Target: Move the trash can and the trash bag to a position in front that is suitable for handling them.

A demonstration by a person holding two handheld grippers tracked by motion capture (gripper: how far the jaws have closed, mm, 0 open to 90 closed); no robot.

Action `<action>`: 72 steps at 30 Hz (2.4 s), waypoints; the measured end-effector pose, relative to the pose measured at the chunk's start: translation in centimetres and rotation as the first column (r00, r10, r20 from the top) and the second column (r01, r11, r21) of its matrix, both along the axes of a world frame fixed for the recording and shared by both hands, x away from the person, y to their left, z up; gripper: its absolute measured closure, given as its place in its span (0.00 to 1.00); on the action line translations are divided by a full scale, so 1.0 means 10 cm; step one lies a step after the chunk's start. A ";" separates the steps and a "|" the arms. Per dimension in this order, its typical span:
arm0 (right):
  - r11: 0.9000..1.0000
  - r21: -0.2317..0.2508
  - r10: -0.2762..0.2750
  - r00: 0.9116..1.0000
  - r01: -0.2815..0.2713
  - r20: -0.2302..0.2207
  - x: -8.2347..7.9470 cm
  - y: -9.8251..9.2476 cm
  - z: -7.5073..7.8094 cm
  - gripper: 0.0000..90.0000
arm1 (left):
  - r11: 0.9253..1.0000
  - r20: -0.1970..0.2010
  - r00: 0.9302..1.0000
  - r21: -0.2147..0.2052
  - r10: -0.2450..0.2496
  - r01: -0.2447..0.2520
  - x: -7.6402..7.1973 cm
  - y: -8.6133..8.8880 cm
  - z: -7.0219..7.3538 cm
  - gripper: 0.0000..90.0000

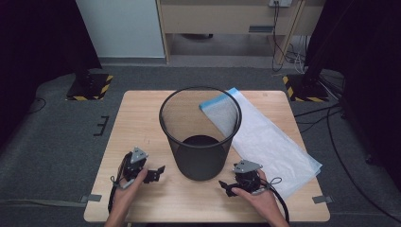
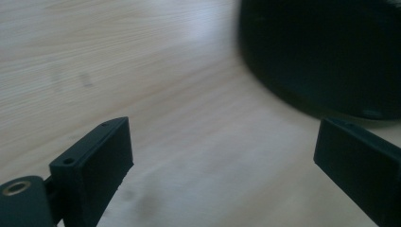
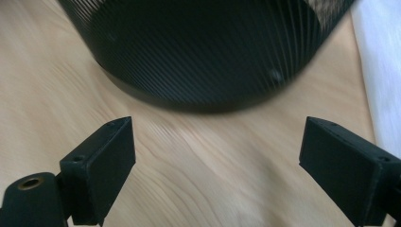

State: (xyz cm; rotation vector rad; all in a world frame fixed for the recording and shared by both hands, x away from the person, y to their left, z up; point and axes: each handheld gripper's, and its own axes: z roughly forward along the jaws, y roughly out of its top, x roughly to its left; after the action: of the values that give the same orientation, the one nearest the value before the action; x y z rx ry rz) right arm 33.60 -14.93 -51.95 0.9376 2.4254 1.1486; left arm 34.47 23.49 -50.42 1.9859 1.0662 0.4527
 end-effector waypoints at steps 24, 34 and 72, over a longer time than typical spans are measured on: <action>0.997 0.058 0.035 0.996 -0.040 0.083 0.20 0.13 0.30 0.14 | 0.967 0.097 0.975 -0.145 -0.198 0.211 -0.06 -0.67 0.36 0.08; 0.999 0.049 -0.014 0.997 0.011 0.074 0.38 0.10 0.31 0.14 | 0.969 0.093 0.974 -0.120 -0.204 0.215 0.10 -0.77 0.37 0.06; 0.963 -0.125 -0.247 0.967 0.238 -0.057 1.22 -0.33 -0.09 0.22 | 0.998 0.021 0.997 -0.007 0.069 -0.068 0.26 0.18 -0.08 0.05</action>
State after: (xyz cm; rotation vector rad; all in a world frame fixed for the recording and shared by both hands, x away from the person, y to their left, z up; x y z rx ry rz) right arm 45.79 -18.19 -52.86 1.2173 2.3231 0.8906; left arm 37.10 25.29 -51.22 1.9397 1.1235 0.5058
